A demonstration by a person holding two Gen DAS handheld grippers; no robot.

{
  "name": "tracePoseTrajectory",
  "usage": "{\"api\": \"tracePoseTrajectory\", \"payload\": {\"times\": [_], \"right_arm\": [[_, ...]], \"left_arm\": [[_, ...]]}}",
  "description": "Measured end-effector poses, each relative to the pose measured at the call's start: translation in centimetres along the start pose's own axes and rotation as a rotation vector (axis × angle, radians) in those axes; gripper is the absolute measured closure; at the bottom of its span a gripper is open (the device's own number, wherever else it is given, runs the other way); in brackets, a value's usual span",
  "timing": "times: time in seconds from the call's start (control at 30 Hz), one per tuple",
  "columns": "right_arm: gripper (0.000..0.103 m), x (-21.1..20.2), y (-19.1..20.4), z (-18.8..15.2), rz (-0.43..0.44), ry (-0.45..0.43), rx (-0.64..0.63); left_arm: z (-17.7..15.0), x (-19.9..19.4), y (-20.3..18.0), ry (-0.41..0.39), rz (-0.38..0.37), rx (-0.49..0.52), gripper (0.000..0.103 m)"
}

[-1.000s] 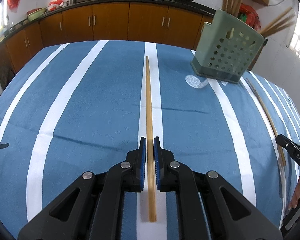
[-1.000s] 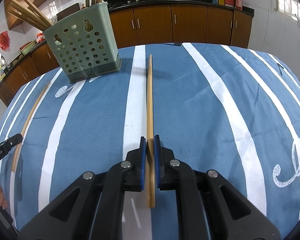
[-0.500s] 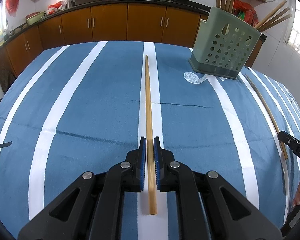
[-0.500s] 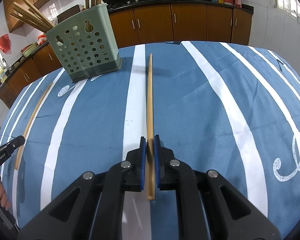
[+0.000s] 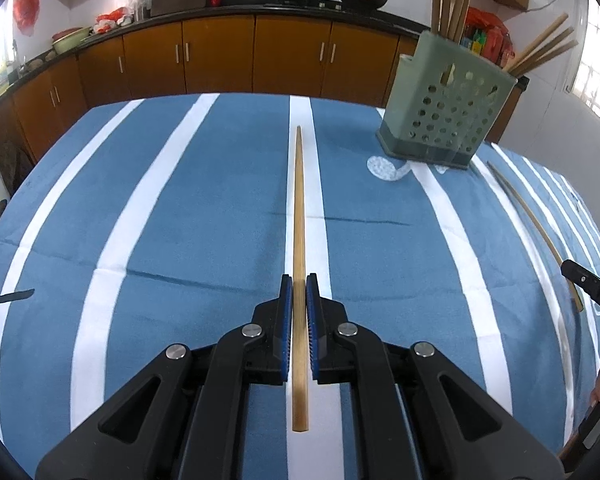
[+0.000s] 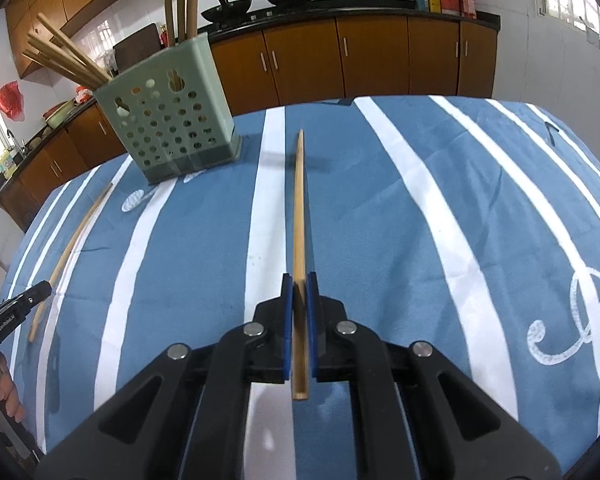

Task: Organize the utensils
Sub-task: 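Lift both held chopsticks and carry them above the green holder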

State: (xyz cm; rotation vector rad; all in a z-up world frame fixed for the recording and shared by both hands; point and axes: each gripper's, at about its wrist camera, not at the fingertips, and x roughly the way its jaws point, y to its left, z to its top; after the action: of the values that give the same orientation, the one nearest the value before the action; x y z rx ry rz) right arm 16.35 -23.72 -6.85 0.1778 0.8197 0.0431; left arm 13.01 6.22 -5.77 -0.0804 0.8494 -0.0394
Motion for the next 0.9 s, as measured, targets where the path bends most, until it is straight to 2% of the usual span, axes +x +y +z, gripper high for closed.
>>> {"api": "tracePoseTrajectory", "payload": {"times": [0.17,0.47,0.6,0.9], "right_arm": [[0.095,-1.1,0.1,0.4,0.003,-0.033,-0.006],[0.095,-6.8,0.2,3.8,0.036,-0.255,0.009],[0.095,-8.7,0.4,5.1,0.046,-0.321,0.005],[0.095,-12.1,1.6,7.8,0.085,-0.439,-0.02]], "left_arm": [[0.5,-1.5,0.1,-0.047,-0.007,-0.001,0.095],[4.1,-7.0,0.6,-0.254,-0.032,-0.031,0.096],[5.9,-8.9,0.5,-0.327,-0.039,-0.032,0.096],[8.8,-11.0,-0.2,-0.398,-0.068,-0.016,0.096]]}}
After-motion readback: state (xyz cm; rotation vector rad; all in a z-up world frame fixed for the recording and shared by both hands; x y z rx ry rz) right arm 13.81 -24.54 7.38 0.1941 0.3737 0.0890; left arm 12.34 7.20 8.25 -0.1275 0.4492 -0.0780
